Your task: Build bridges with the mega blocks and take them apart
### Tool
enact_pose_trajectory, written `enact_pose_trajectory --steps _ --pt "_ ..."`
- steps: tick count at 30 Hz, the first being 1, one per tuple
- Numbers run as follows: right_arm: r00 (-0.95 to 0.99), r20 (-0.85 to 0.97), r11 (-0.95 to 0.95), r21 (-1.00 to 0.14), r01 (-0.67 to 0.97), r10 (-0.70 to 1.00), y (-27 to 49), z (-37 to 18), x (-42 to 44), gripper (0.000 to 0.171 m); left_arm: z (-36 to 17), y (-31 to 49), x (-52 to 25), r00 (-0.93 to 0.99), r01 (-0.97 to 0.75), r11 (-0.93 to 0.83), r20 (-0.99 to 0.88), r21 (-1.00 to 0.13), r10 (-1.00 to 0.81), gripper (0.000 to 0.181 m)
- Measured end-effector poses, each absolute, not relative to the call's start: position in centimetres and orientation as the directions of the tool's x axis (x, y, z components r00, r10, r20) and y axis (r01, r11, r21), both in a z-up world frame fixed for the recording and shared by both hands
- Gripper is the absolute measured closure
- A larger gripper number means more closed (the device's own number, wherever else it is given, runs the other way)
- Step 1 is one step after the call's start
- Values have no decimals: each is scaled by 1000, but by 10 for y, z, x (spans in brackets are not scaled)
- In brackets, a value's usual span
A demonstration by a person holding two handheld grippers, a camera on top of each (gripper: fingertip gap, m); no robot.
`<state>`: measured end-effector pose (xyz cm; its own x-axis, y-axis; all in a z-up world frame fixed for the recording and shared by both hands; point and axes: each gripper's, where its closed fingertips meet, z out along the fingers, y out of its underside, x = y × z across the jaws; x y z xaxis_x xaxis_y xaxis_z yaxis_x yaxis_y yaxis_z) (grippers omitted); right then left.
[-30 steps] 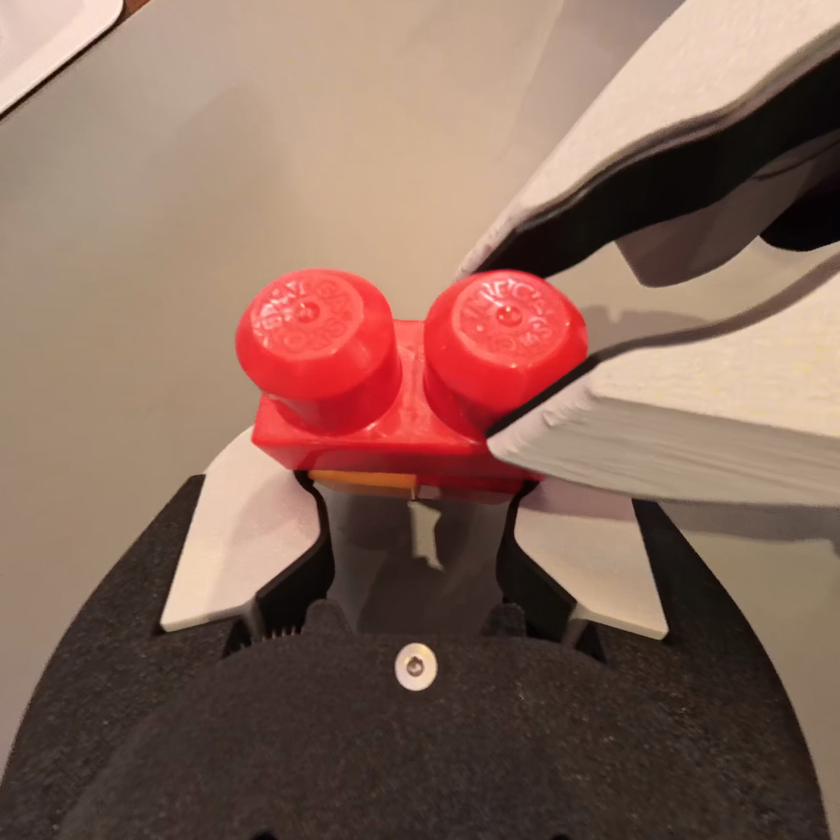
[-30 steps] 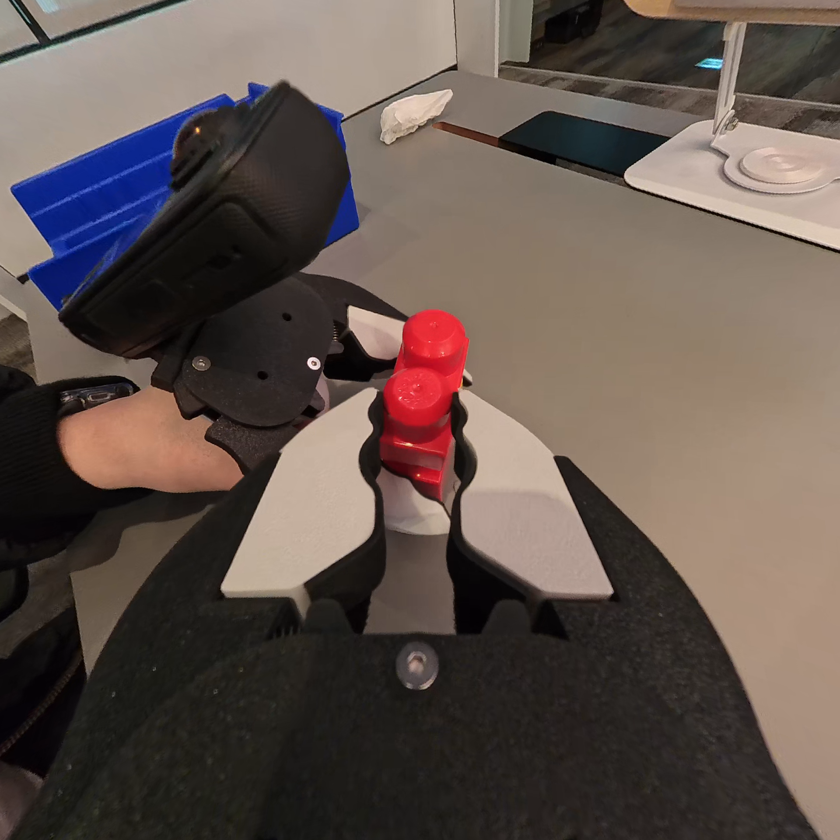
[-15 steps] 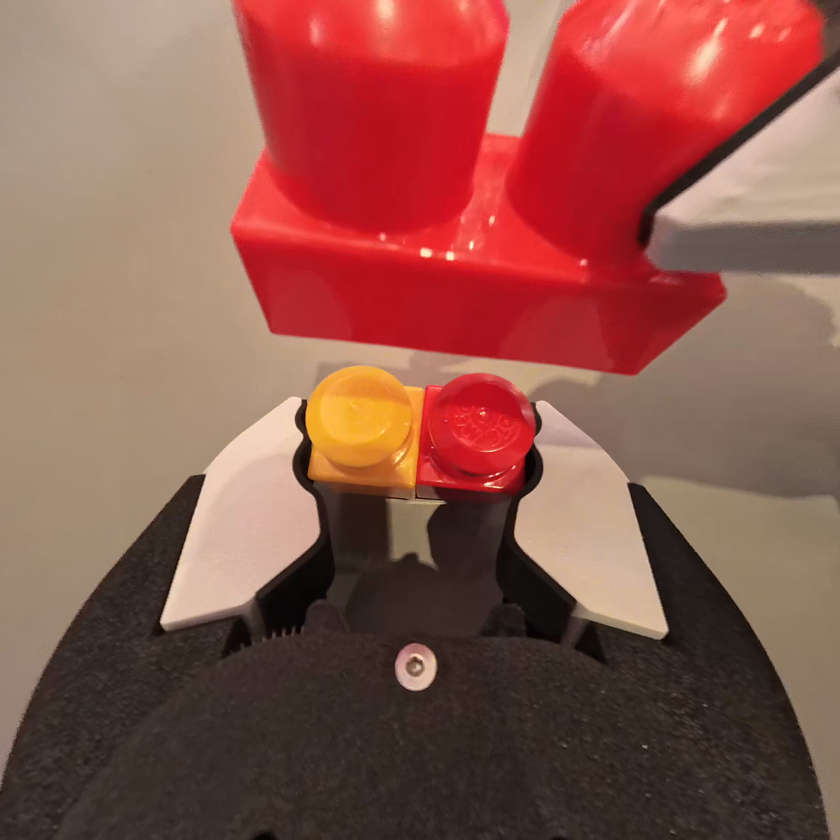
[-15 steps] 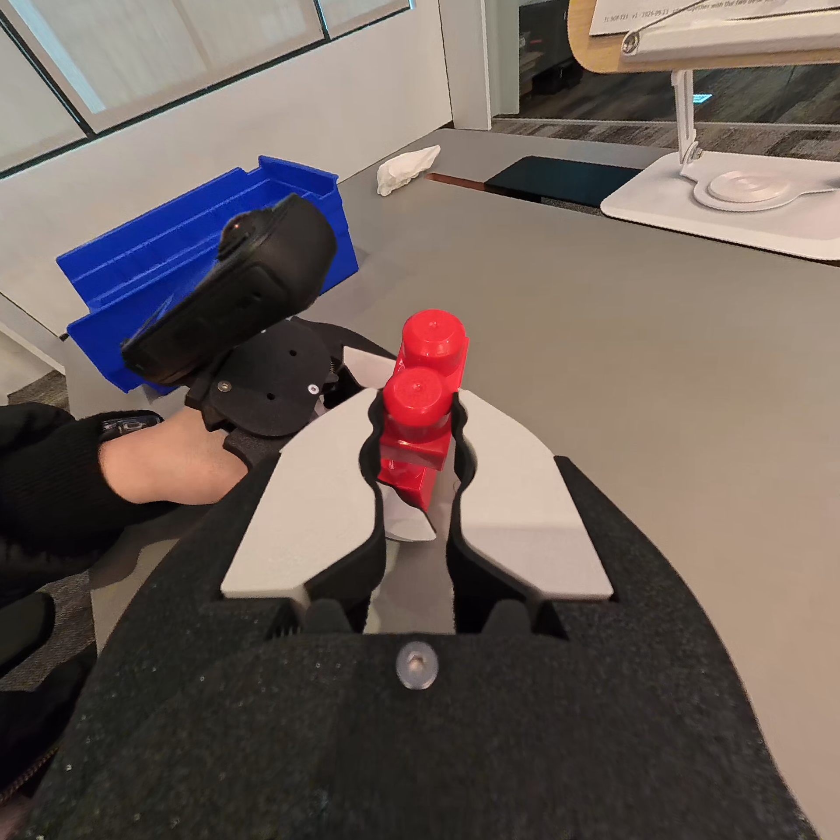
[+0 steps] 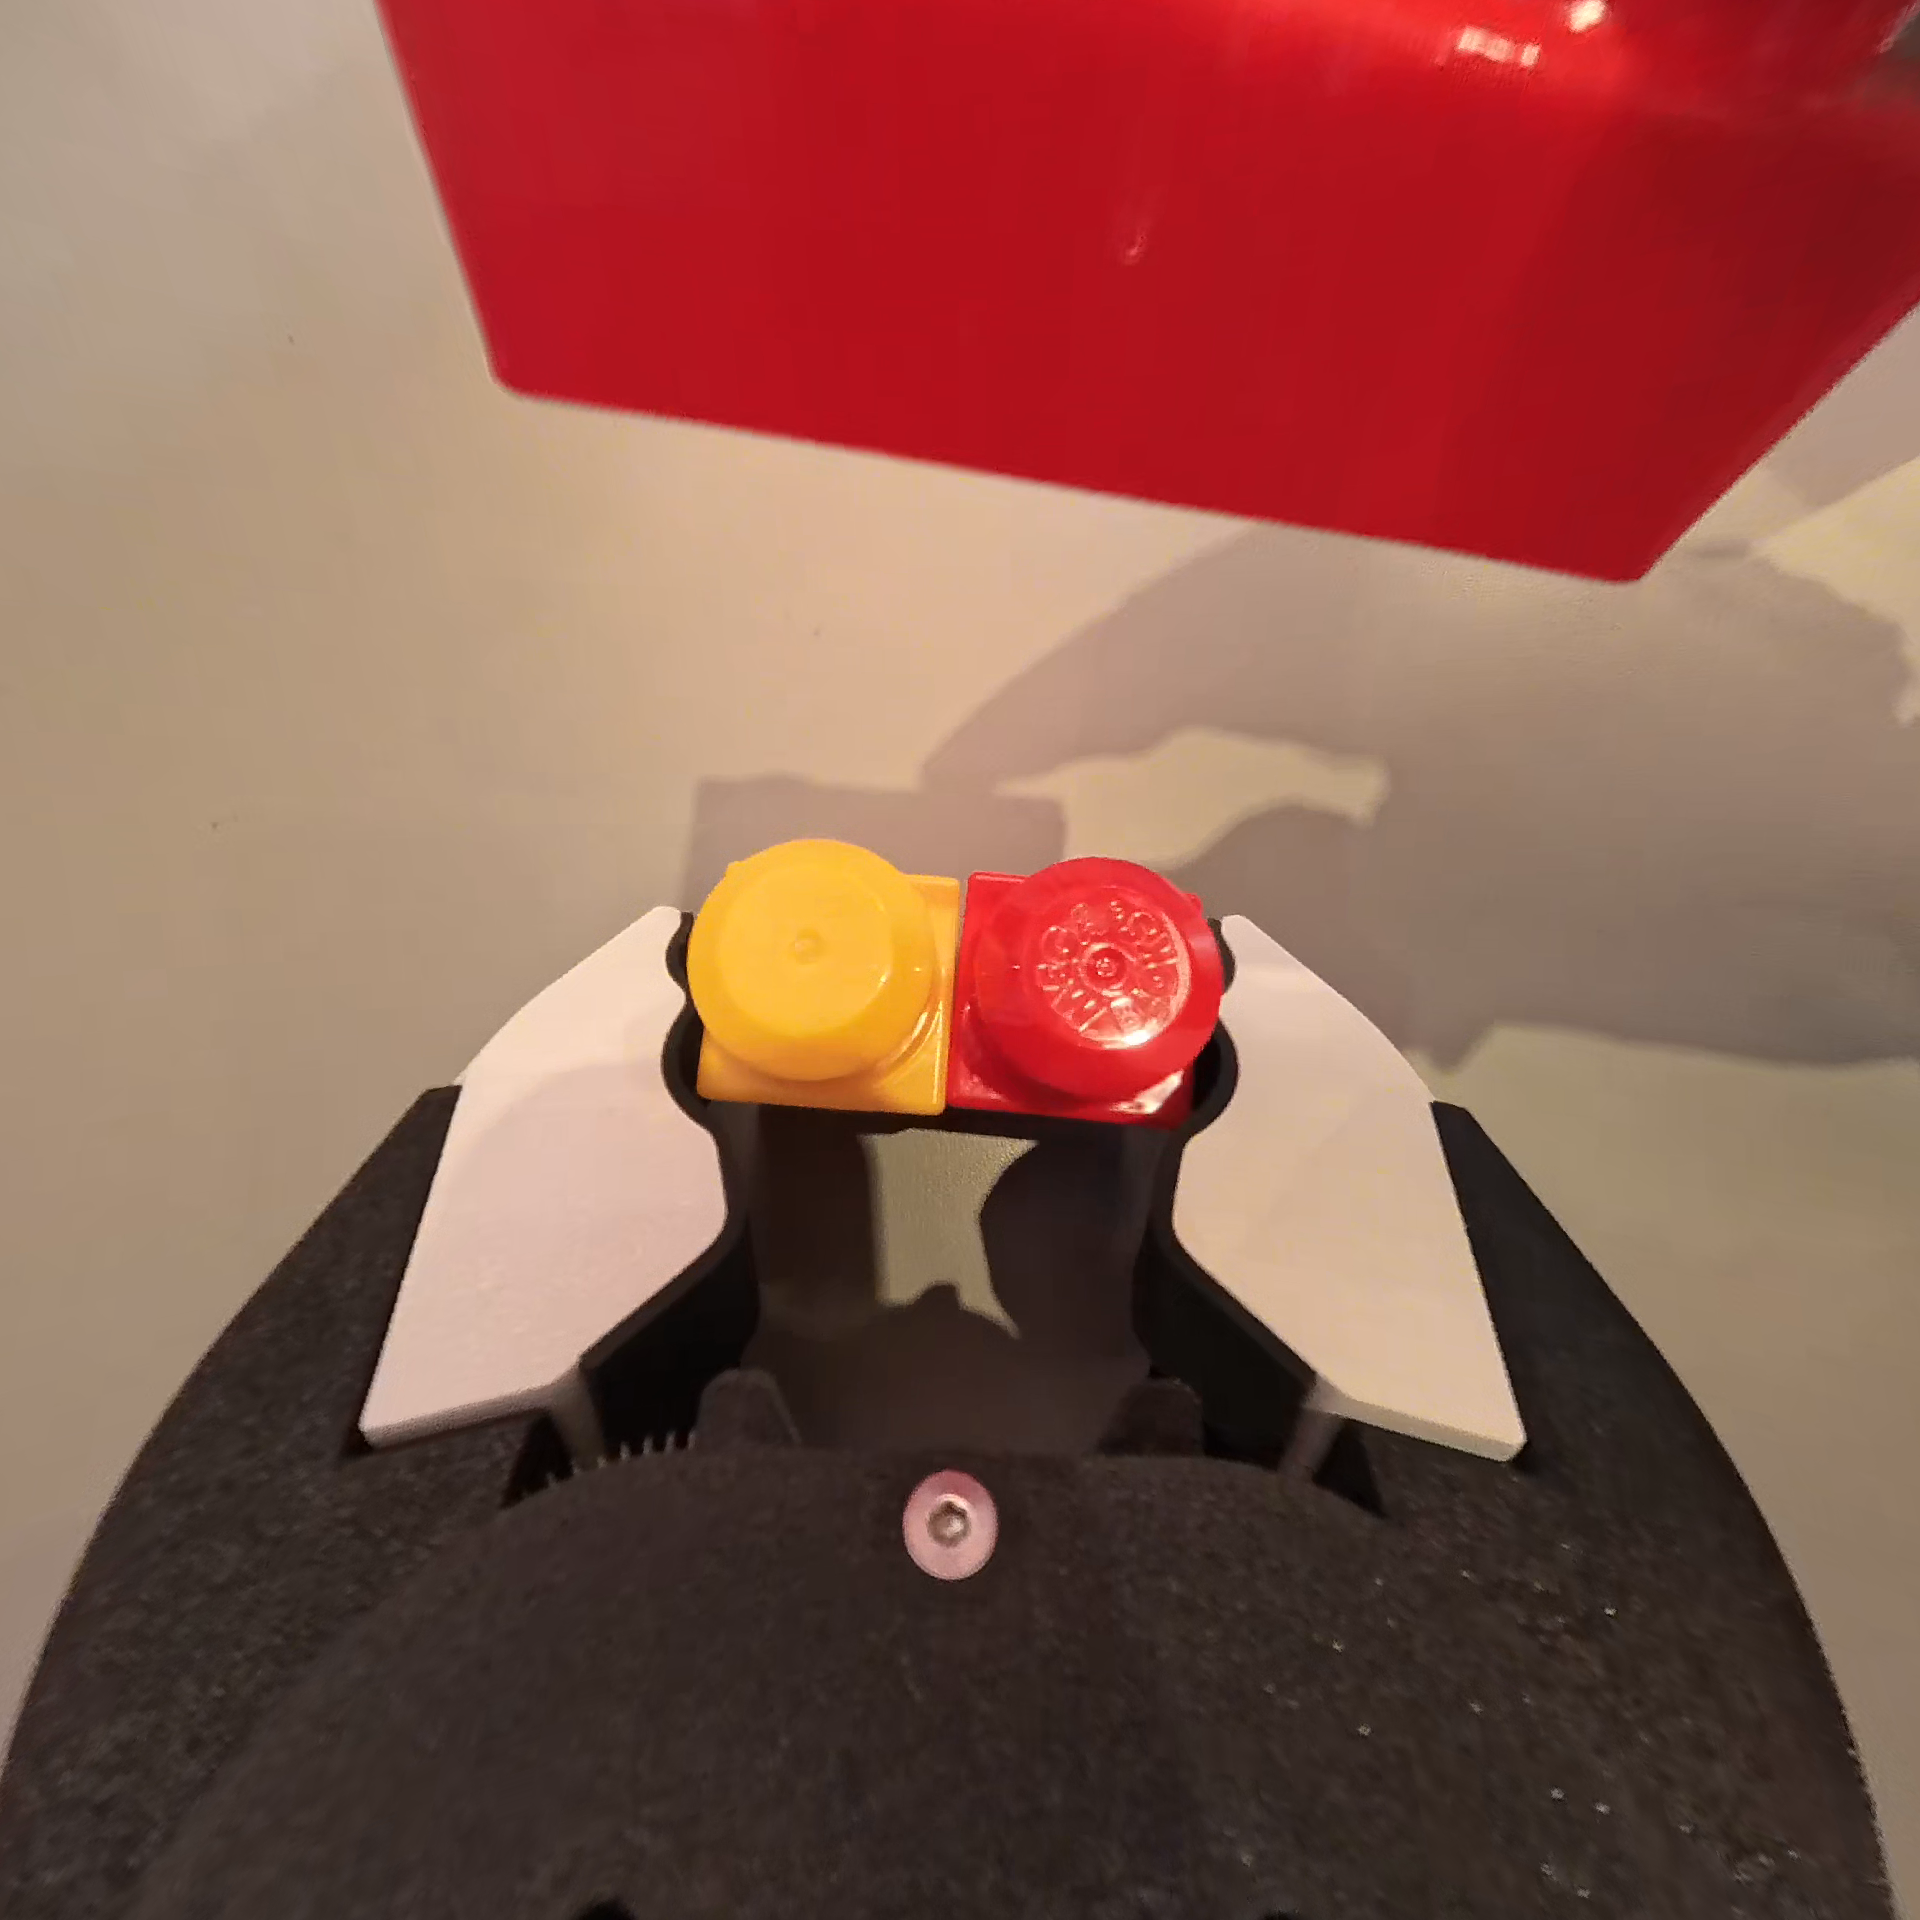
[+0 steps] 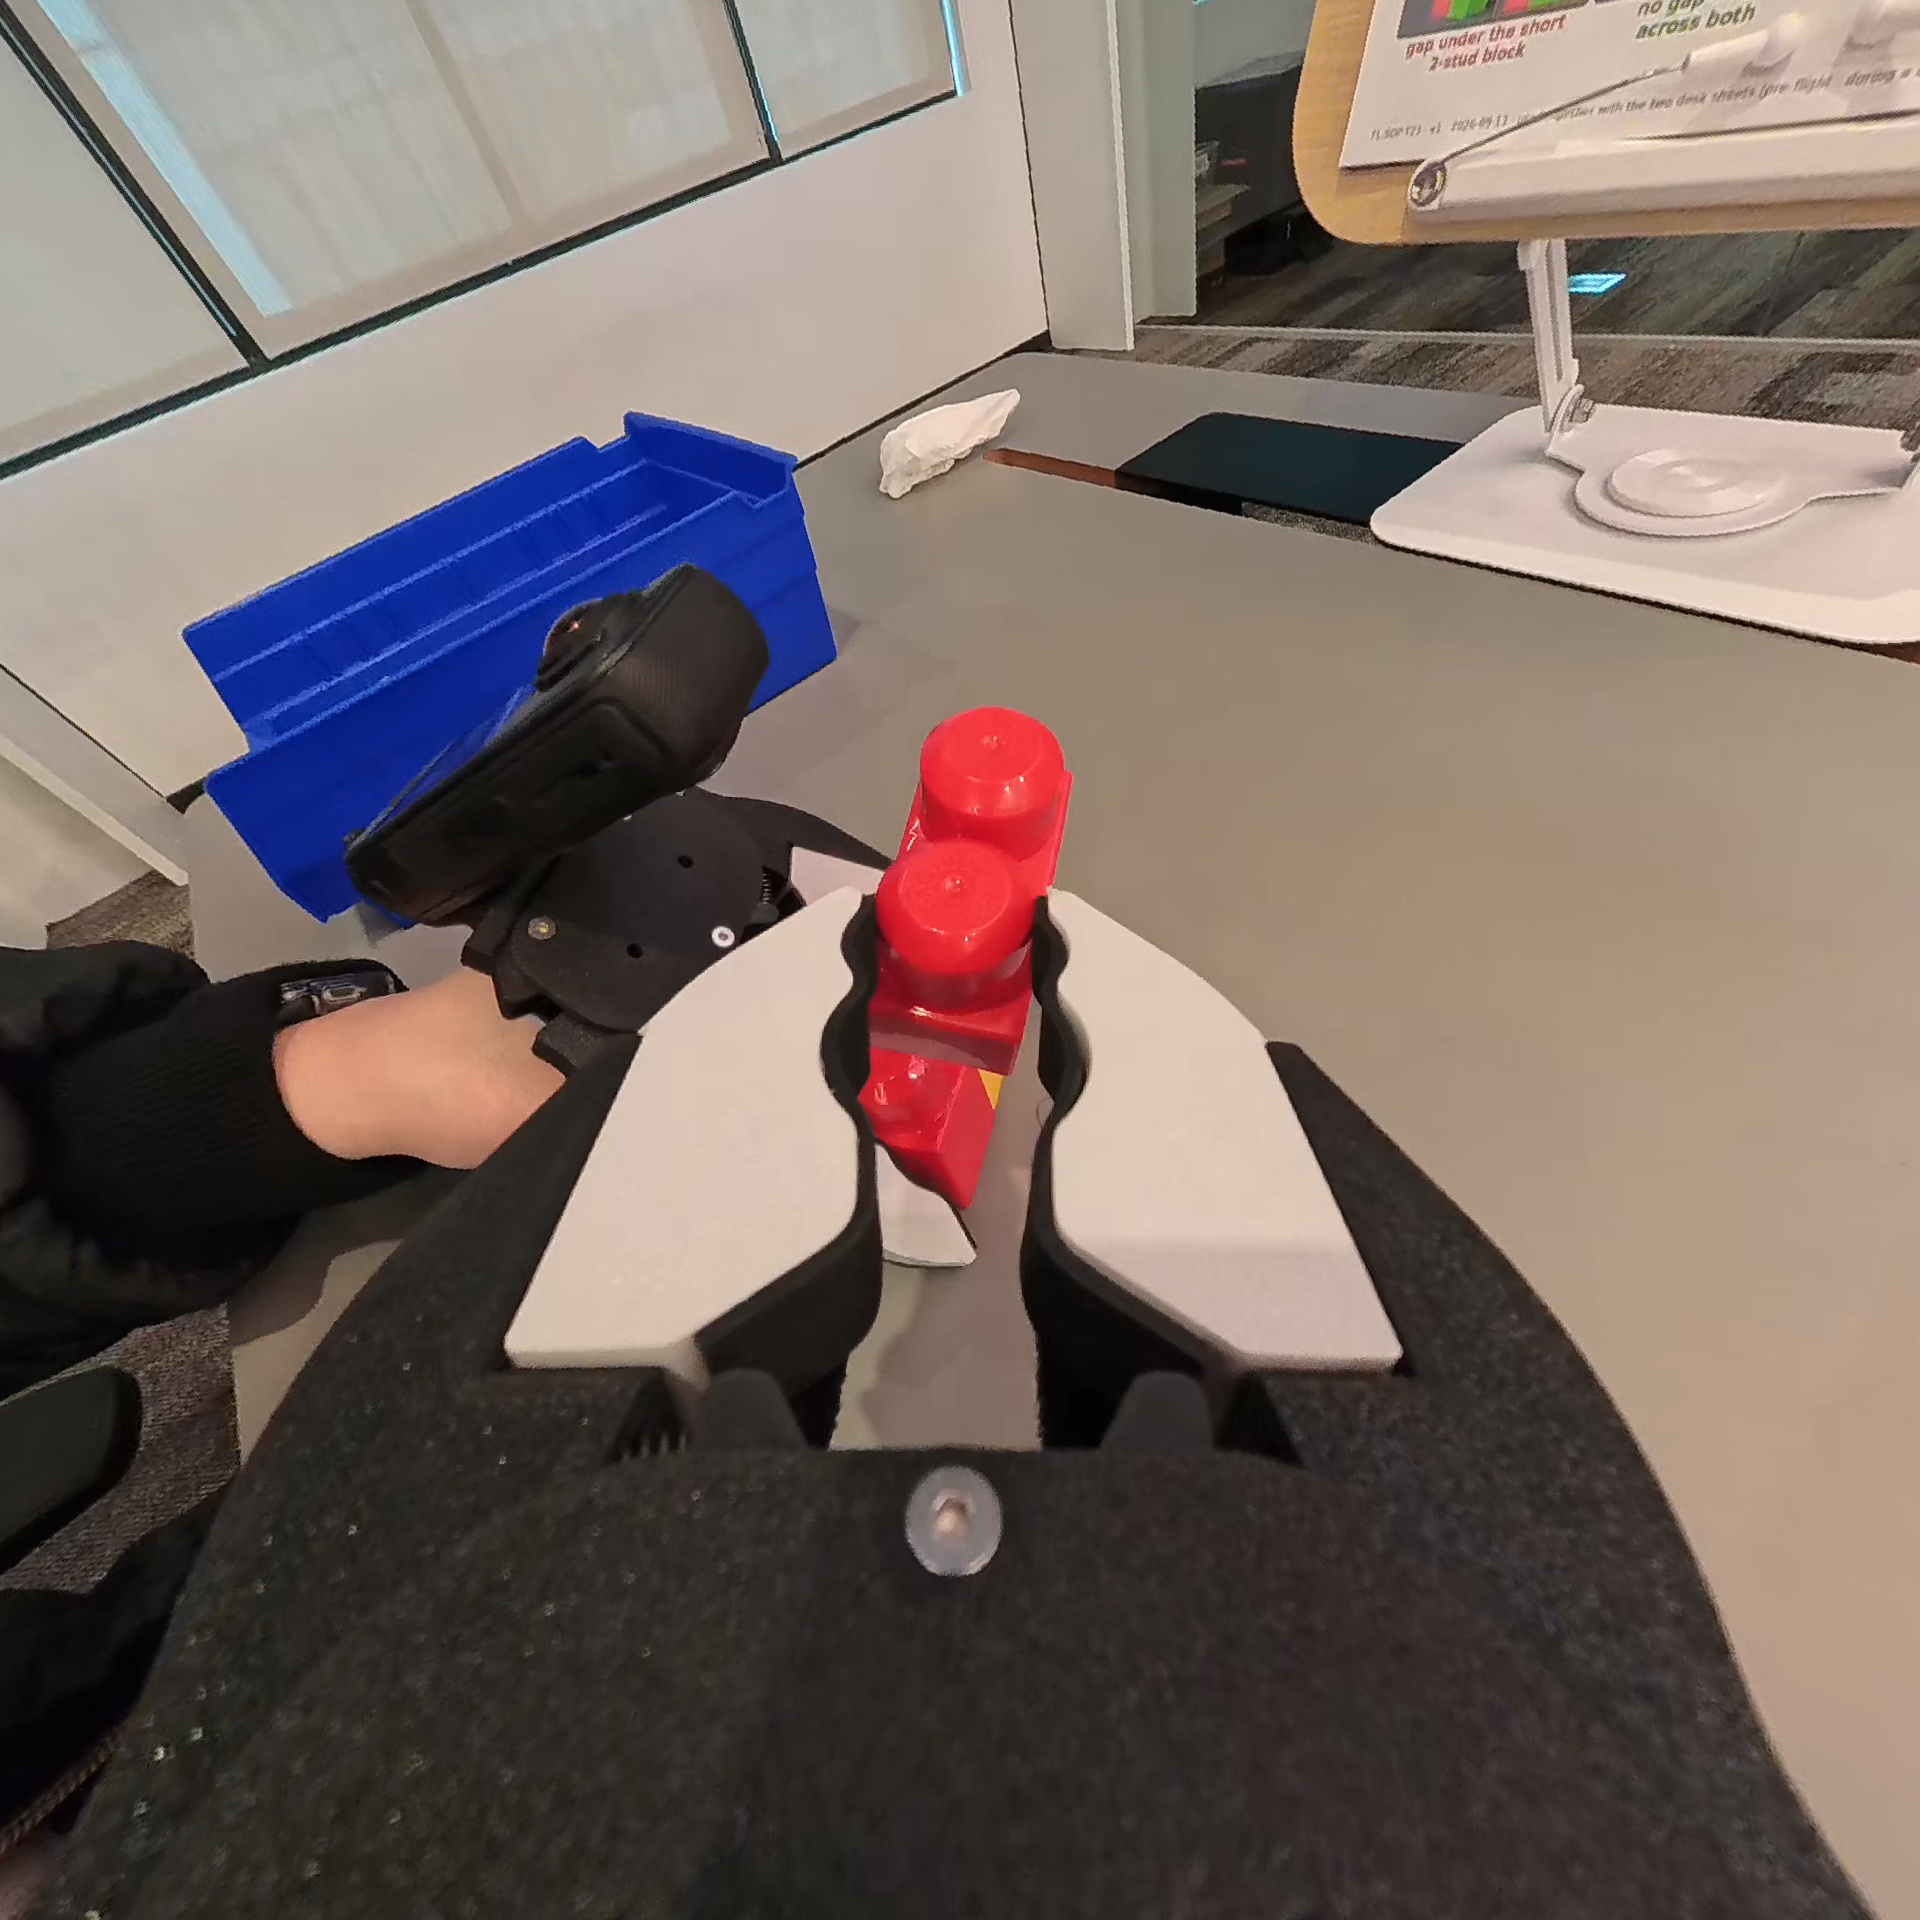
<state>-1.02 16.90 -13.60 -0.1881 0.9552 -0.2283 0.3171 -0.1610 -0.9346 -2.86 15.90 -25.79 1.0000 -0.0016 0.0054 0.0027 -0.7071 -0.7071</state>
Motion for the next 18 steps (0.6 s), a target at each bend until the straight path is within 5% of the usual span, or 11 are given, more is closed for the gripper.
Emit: enact_pose_trajectory --steps 18 --pt "-208 -219 -151 -942 300 953 168 -128 -7 144 -258 145 -35 1000 12 -711 3 -703 14 83"
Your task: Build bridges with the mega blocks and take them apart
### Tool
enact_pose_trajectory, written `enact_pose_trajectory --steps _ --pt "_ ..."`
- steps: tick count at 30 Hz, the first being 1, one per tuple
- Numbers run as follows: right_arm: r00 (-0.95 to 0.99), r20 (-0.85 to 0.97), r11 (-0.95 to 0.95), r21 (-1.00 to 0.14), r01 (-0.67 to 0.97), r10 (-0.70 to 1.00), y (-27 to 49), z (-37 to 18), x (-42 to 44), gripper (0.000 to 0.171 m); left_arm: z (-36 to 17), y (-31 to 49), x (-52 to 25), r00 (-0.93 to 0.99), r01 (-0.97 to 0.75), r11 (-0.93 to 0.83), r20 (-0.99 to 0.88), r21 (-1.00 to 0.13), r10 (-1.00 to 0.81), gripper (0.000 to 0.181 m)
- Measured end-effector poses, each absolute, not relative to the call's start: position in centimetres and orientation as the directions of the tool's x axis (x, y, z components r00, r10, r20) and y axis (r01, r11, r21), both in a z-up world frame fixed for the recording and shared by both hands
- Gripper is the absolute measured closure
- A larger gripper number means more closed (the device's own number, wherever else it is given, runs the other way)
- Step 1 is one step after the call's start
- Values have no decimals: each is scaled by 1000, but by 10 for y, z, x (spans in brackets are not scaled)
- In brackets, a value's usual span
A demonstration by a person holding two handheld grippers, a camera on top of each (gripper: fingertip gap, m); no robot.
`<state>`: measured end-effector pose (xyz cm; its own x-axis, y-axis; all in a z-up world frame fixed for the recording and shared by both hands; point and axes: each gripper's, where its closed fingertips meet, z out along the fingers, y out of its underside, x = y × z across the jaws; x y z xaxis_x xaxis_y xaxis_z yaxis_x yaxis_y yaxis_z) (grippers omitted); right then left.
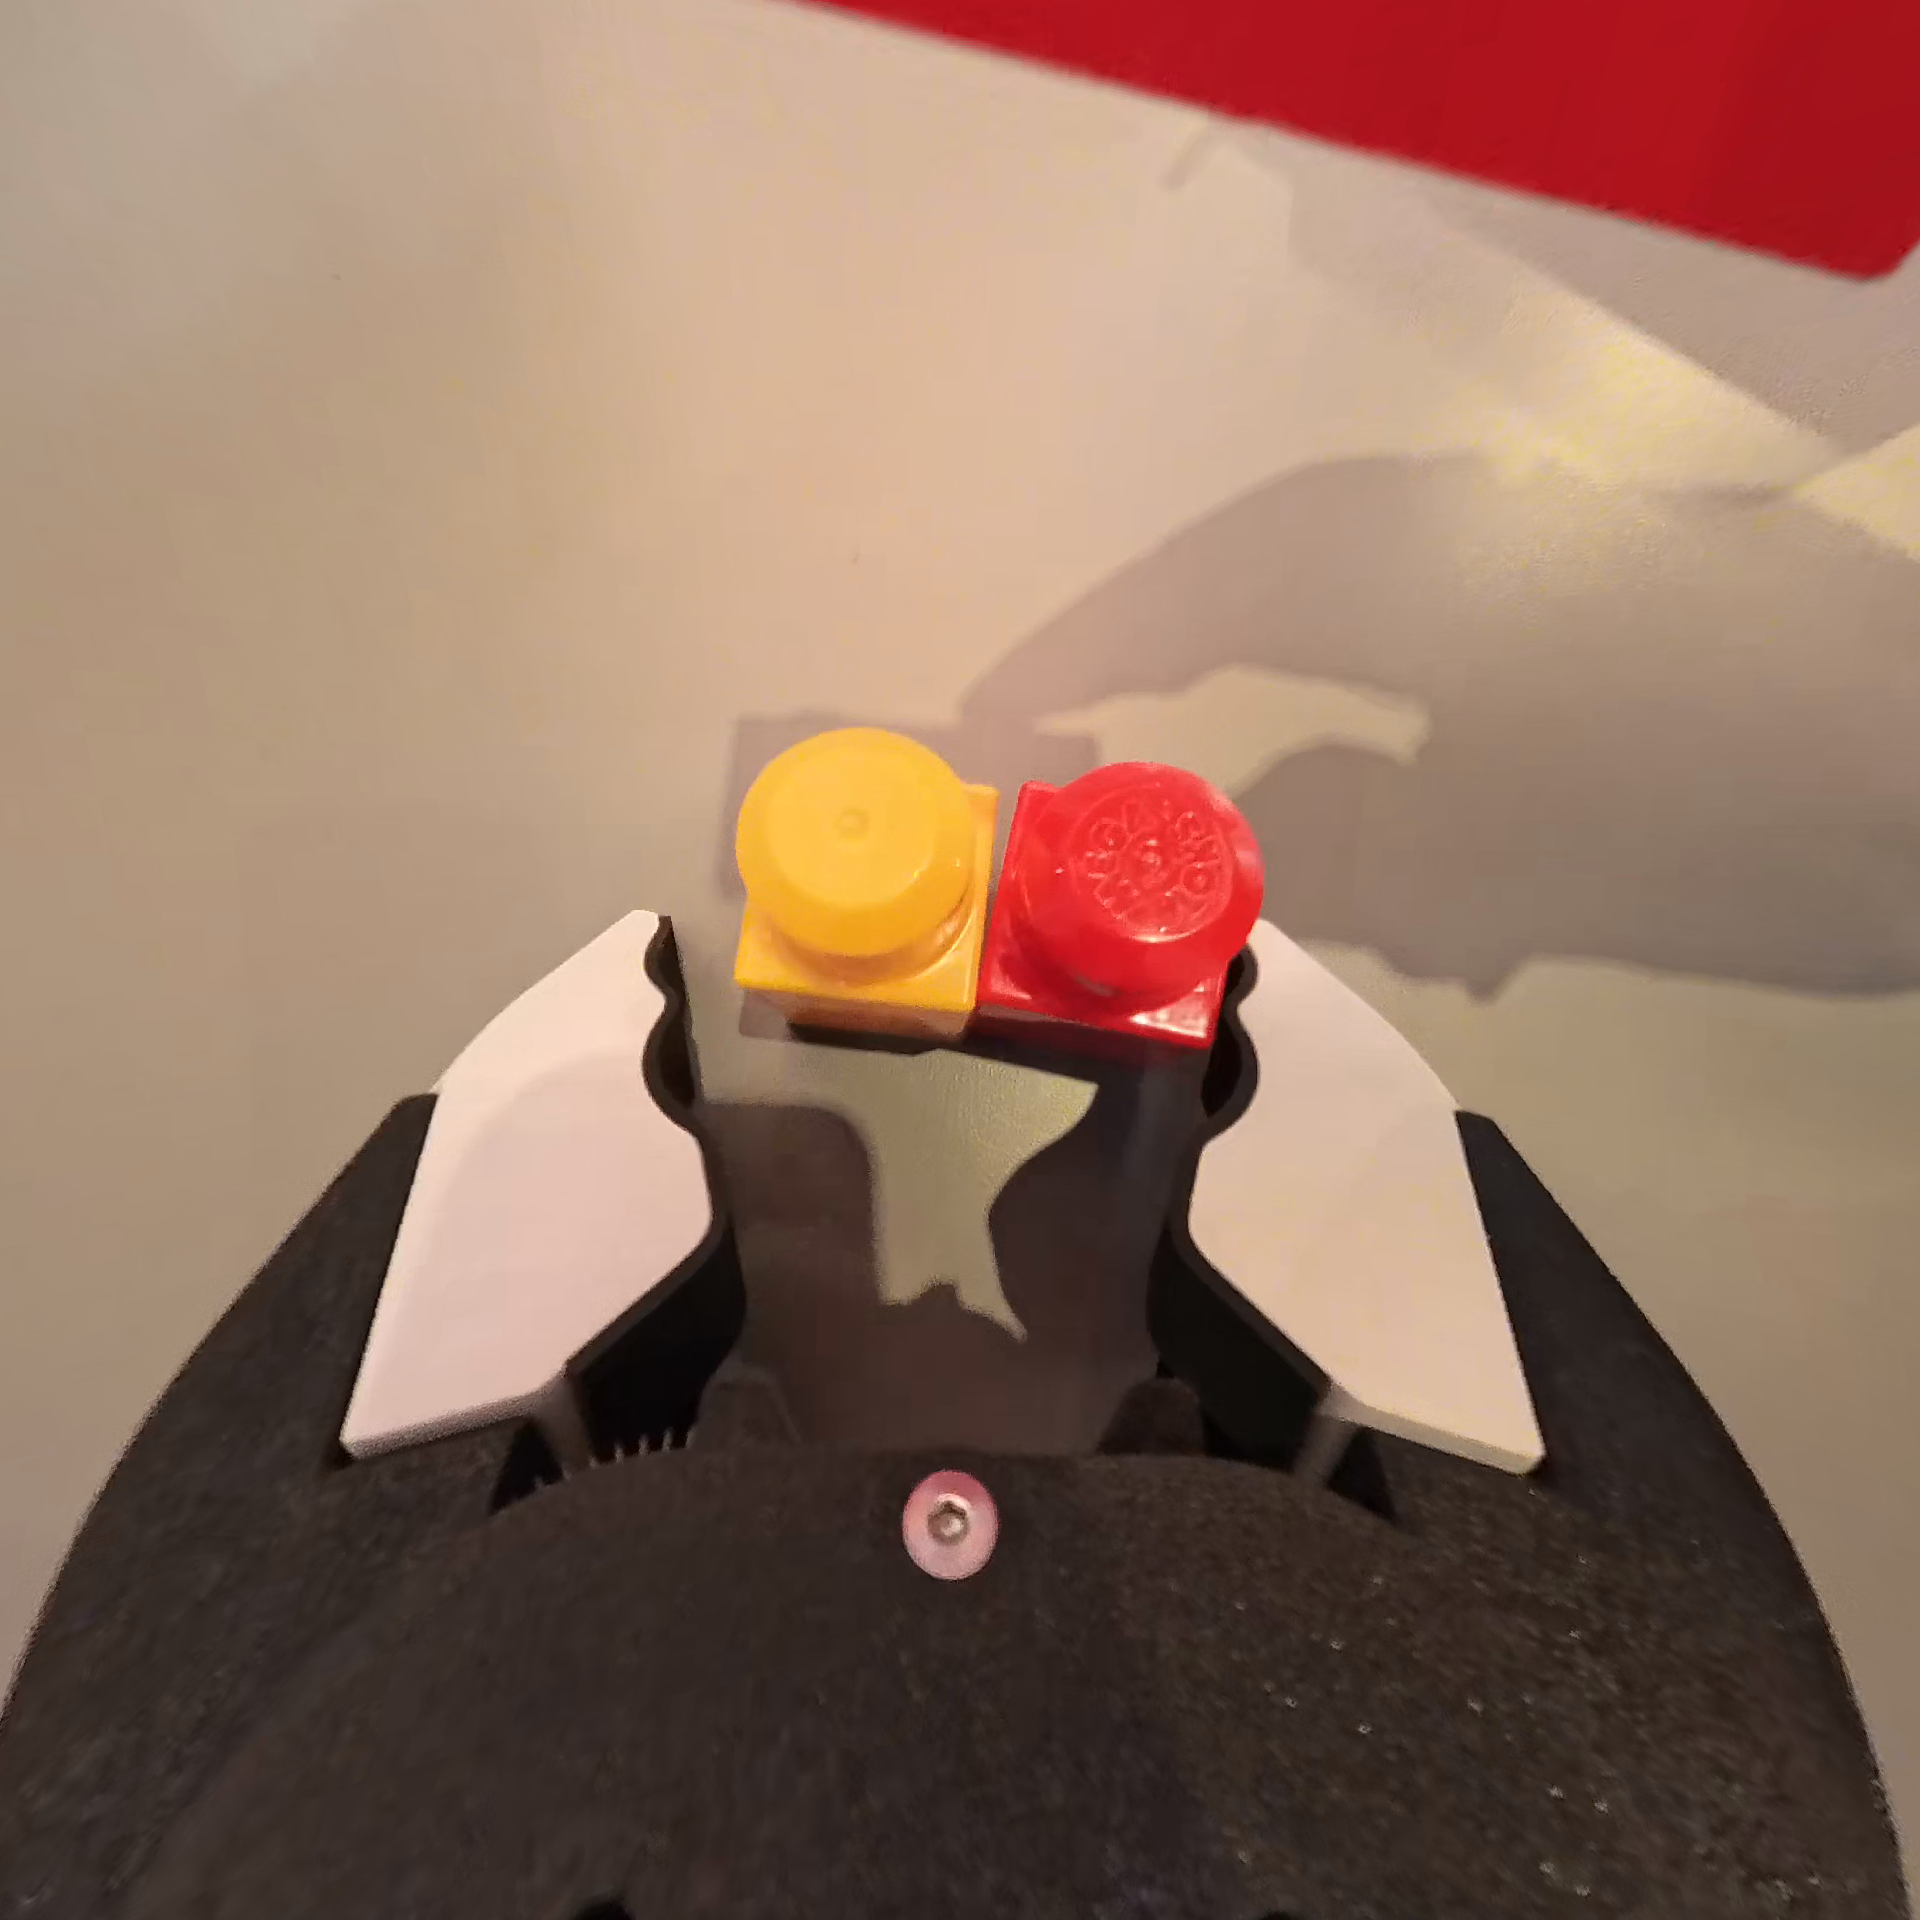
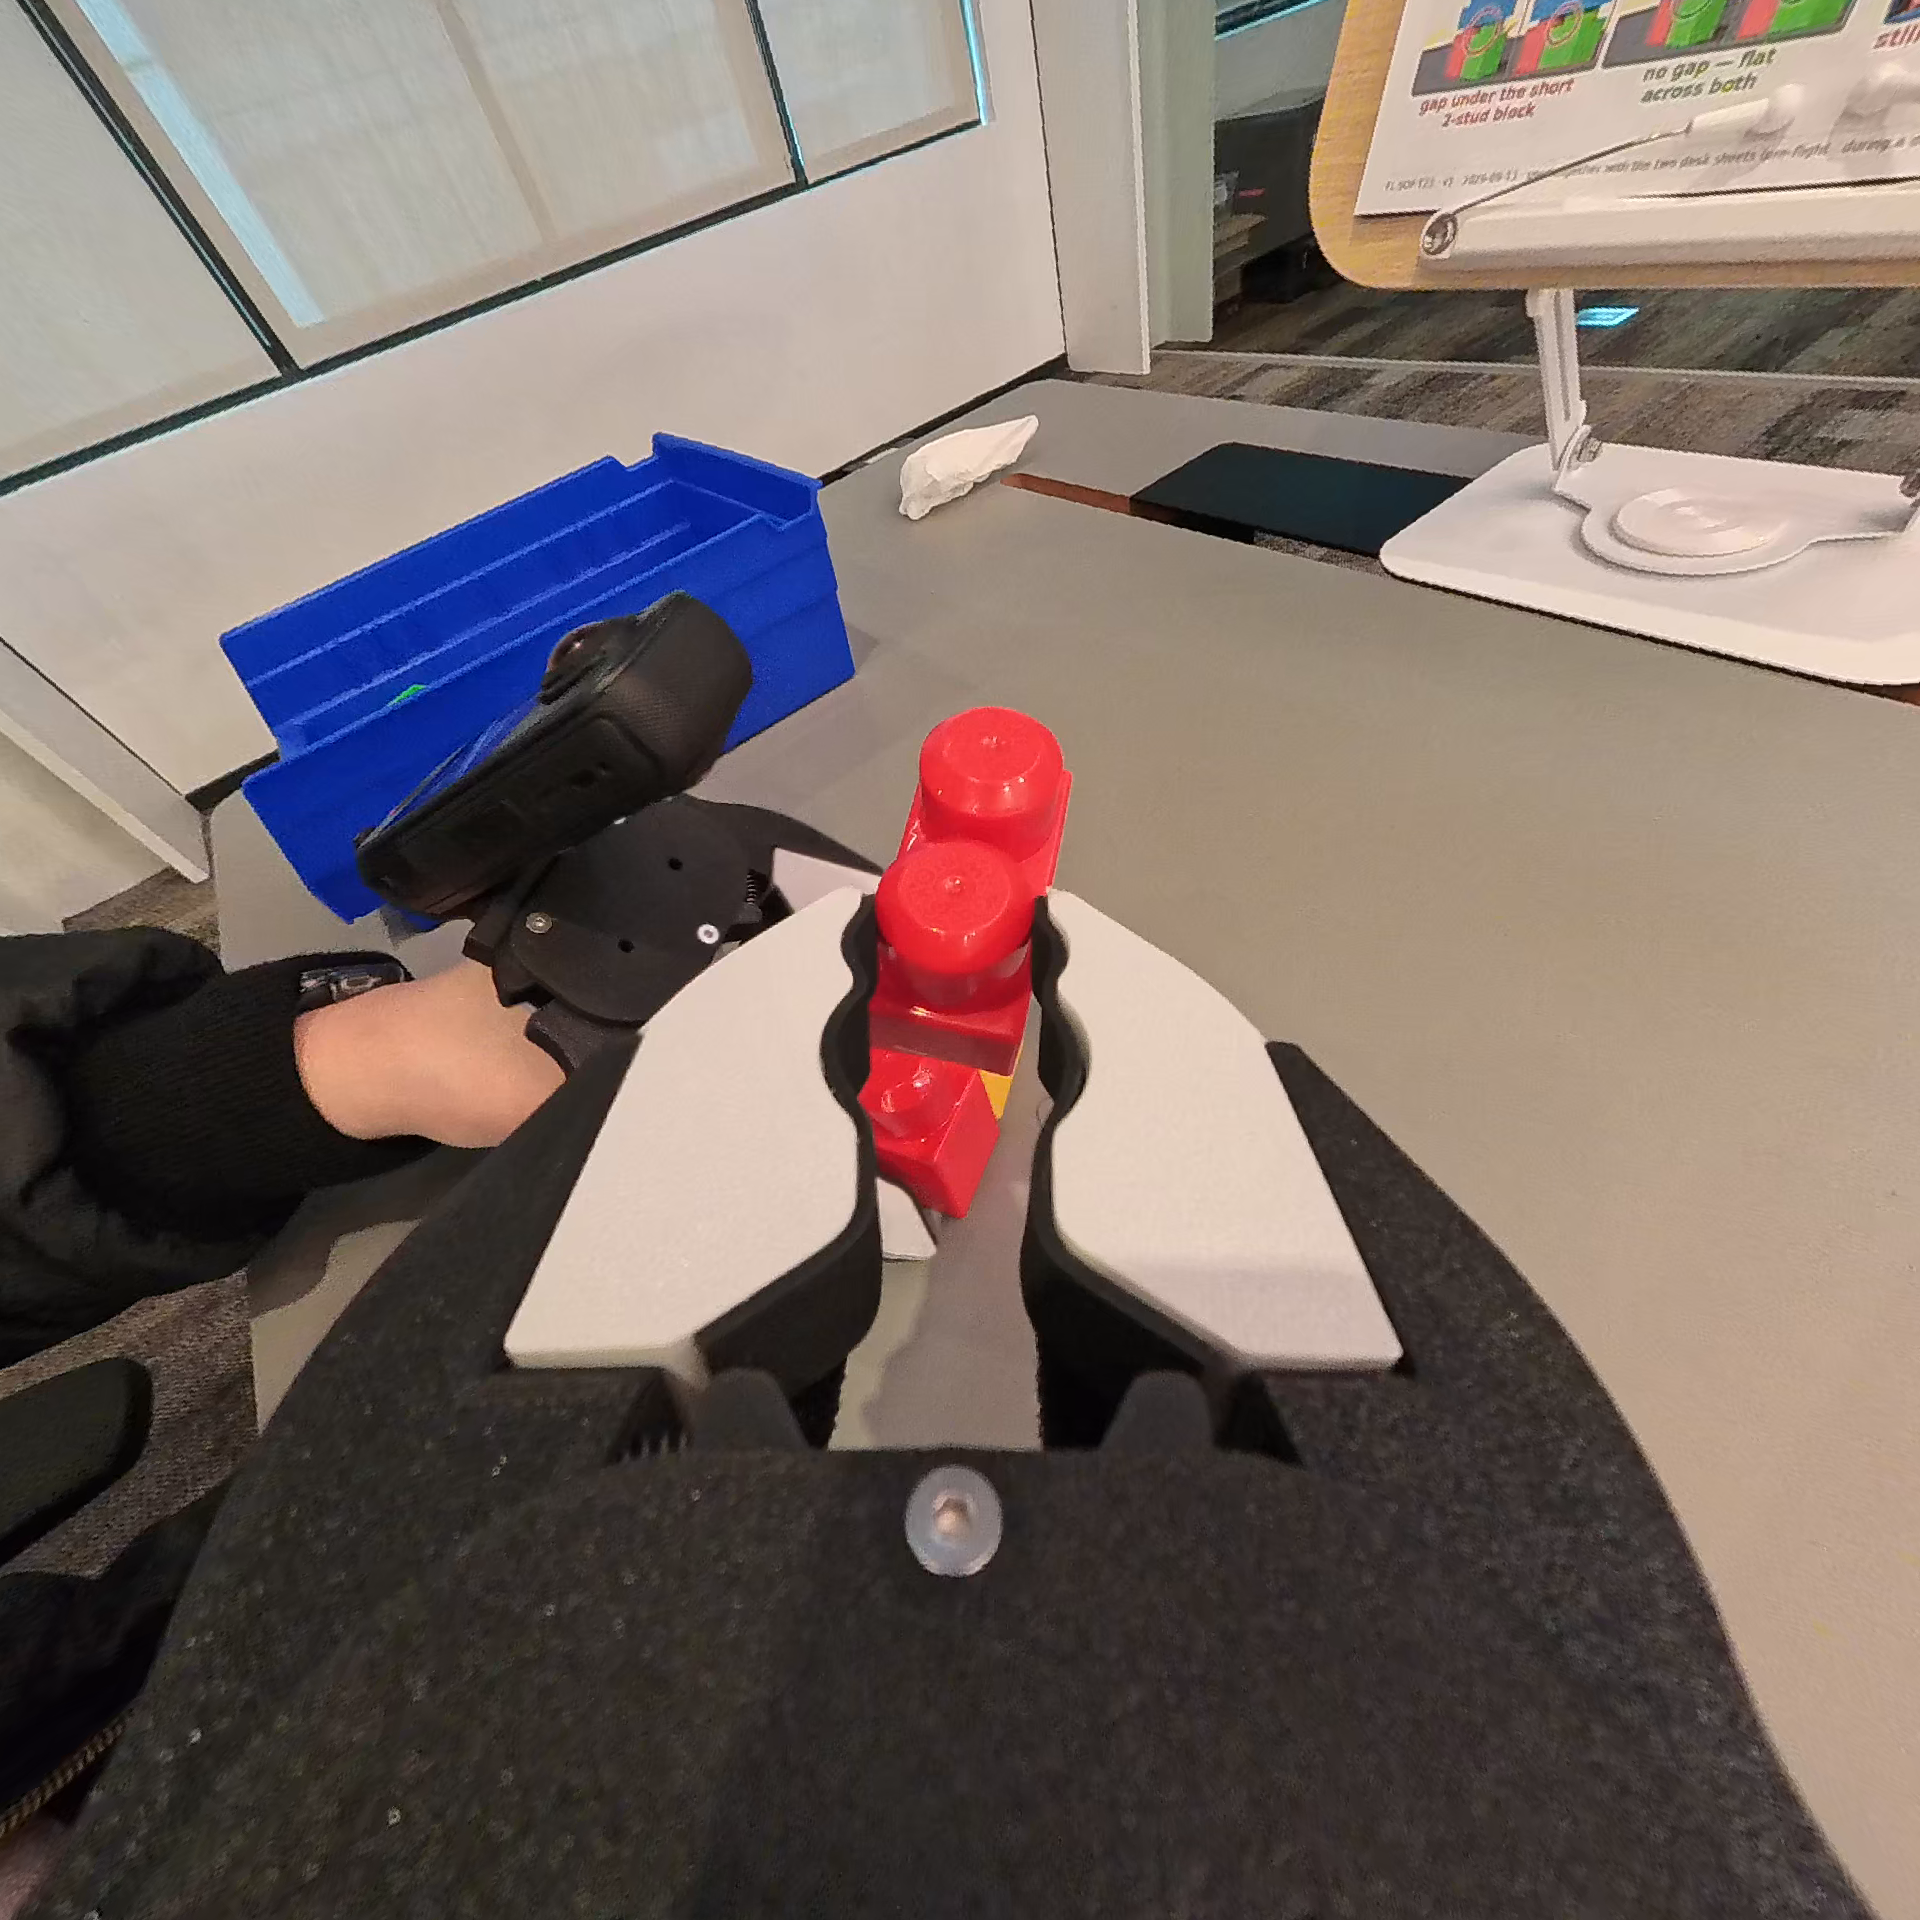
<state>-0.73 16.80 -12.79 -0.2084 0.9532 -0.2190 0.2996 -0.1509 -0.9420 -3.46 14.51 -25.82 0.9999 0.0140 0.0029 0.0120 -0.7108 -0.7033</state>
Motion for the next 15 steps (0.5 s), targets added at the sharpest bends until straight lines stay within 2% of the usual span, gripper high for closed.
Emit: enact_pose_trajectory --steps 15 --pt "-219 -215 -143 -942 304 952 165 -127 -8 144 -259 142 -32 1000 -9 -711 5 -703 -18 82"
